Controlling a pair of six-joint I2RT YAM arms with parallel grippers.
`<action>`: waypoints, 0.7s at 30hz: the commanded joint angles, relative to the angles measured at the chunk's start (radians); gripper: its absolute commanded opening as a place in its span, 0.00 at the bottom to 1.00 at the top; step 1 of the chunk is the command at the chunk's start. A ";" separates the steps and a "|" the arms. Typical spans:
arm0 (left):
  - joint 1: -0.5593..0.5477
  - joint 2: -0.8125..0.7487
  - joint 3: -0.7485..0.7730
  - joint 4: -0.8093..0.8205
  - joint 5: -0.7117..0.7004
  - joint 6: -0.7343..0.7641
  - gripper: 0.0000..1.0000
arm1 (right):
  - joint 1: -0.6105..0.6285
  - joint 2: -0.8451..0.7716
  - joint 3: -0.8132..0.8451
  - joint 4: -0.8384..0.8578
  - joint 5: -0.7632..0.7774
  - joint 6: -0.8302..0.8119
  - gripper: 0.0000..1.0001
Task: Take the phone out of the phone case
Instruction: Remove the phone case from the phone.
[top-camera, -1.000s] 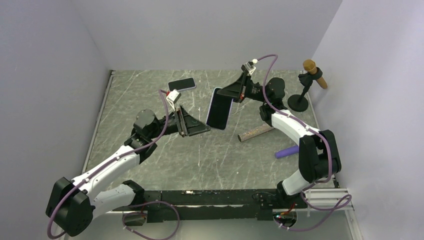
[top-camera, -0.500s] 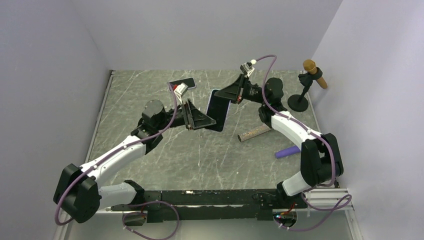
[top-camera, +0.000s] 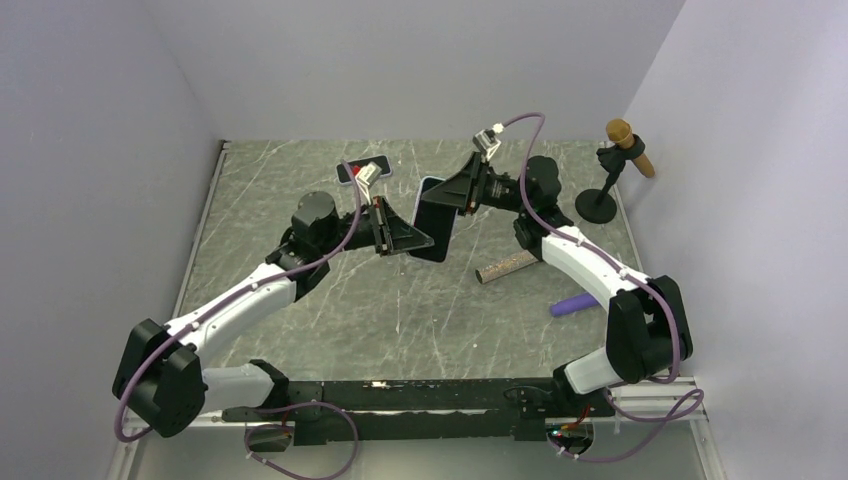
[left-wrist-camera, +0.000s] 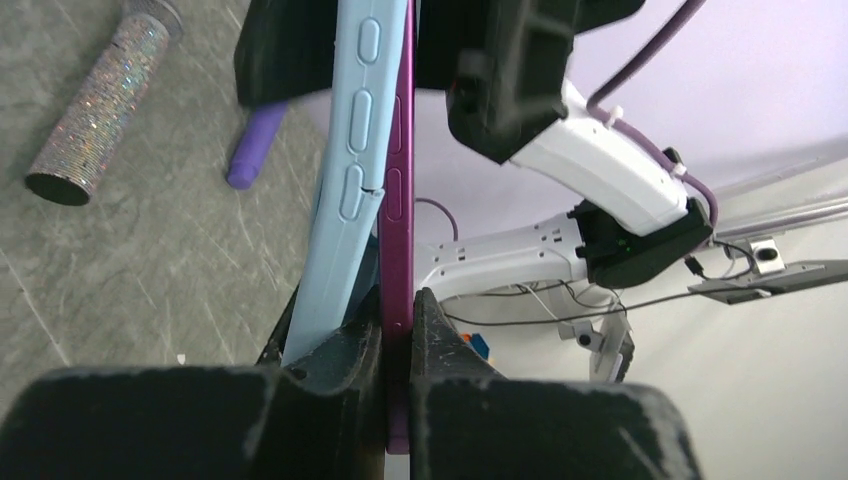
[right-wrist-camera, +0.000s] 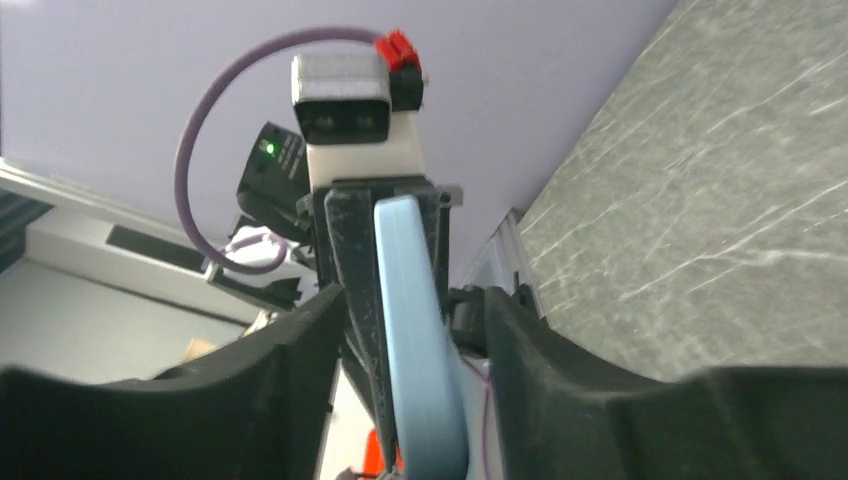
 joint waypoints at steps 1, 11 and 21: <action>0.008 -0.067 0.084 0.028 -0.080 0.049 0.00 | 0.025 -0.047 0.006 0.006 -0.044 -0.011 0.70; 0.128 -0.182 0.040 0.061 -0.113 -0.130 0.00 | -0.030 -0.121 -0.191 0.286 0.017 0.108 1.00; 0.165 -0.285 -0.091 0.210 -0.251 -0.320 0.00 | 0.100 -0.178 -0.178 0.112 0.133 -0.069 0.74</action>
